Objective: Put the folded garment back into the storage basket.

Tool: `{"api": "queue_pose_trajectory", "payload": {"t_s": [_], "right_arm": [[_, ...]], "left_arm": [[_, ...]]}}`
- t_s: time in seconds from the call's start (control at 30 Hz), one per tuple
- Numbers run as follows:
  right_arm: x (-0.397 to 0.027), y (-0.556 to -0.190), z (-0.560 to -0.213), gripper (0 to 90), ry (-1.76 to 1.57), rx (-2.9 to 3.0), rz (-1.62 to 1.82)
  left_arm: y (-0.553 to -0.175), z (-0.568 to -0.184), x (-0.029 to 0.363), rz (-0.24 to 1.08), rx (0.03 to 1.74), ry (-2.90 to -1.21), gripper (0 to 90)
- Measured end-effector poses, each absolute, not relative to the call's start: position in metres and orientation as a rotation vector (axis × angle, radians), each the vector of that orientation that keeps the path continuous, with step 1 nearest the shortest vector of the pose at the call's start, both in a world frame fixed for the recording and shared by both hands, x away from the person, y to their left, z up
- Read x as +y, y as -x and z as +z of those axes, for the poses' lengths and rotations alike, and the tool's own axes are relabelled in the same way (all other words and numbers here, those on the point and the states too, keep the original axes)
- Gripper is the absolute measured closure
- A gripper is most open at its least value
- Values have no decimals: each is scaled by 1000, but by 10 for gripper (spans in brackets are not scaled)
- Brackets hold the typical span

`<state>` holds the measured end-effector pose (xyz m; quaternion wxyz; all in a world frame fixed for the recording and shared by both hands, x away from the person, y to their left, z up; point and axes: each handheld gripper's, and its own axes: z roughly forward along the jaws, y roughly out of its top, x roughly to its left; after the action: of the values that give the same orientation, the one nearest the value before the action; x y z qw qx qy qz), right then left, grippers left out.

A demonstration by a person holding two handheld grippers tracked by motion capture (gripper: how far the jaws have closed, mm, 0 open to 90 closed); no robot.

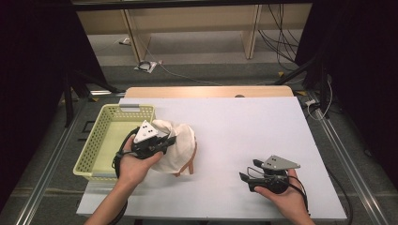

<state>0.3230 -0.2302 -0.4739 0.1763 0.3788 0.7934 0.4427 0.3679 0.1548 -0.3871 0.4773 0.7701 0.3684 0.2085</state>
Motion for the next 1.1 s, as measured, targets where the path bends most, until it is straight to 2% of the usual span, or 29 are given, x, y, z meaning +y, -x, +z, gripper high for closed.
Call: {"api": "queue_pose_trajectory", "payload": {"t_s": [1.1], "right_arm": [[-230, -323, -474, 277, -1075, 2246, 1254]], "left_arm": [[-369, -380, 165, 533, 913, -1849, 832]]}}
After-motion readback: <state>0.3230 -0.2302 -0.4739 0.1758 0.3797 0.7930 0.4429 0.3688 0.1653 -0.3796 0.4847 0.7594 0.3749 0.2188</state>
